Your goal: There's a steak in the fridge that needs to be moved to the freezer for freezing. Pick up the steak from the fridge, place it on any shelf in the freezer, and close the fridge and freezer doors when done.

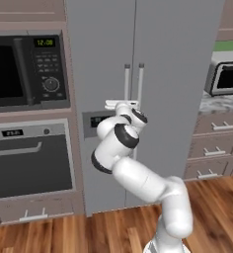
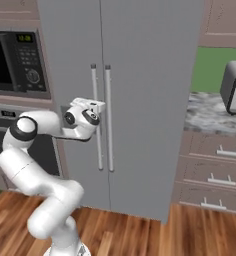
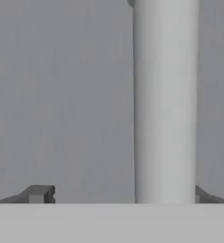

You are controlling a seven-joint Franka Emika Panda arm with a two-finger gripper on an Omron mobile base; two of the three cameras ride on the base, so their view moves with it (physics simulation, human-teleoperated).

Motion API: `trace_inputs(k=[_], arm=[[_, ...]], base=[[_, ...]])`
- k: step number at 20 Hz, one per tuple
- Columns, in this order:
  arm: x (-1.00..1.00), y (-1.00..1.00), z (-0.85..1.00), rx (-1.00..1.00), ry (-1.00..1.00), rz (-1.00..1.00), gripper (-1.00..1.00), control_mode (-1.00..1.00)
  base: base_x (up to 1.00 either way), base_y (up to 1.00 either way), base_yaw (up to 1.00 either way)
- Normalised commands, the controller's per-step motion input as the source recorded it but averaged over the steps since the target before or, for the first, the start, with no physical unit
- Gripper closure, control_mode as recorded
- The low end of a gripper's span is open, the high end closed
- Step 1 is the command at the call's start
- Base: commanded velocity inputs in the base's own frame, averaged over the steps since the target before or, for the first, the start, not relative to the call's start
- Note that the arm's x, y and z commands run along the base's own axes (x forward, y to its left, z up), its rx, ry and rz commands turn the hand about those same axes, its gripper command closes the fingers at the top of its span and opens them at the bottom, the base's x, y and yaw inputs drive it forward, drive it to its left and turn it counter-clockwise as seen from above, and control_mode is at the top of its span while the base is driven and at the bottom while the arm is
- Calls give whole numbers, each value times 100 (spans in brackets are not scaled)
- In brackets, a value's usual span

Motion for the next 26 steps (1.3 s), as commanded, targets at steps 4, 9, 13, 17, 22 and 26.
trace_inputs(k=[4,9,13,17,22,26], arm=[[45,-15,3,2,2,10,-100,-100],[-20,-3,29,0,0,0,-100,-100],[-58,-13,47,0,0,0,-100,-100],[-29,-13,45,0,1,0,-100,-100],[93,-6,3,0,22,0,-100,-100],[100,-60,0,0,29,0,-100,-100]], base=[[0,0,0],[0,0,0],[0,0,0],[0,0,0],[0,0,0],[0,0,0]])
